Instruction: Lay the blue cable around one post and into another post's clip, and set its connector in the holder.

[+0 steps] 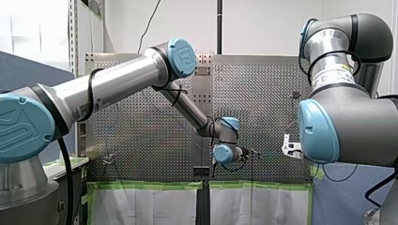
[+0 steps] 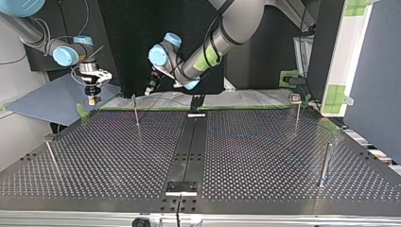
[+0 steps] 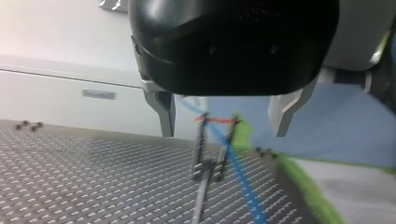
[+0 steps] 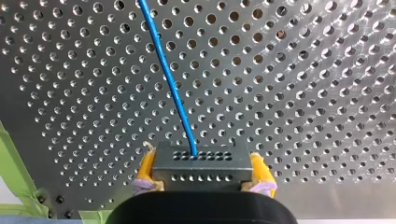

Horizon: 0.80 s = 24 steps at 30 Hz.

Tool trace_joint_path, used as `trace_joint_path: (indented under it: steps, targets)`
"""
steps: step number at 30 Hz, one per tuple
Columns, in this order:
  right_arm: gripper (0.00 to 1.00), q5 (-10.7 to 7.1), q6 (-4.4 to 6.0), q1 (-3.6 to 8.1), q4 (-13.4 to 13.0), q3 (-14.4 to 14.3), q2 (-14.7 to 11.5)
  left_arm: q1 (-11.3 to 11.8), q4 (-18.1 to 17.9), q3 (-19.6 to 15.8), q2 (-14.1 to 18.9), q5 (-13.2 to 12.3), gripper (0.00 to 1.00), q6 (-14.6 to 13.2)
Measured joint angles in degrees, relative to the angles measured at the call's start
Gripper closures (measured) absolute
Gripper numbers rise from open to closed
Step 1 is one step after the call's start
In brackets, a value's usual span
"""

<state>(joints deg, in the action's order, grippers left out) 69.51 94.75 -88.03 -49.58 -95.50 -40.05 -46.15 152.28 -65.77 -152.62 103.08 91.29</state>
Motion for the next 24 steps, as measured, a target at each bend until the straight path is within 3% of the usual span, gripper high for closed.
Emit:
trace_joint_path:
  steps: [10,24]
  targets:
    - [1.00,0.02,0.03,0.08,0.20,0.00,0.01,-0.54,4.02,-3.58,0.15,0.03,0.00,-0.18]
    - [1.00,-0.10,0.19,0.05,0.17,0.00,0.04,-0.91,2.64,-3.65,1.50,-2.53,0.00,-0.03]
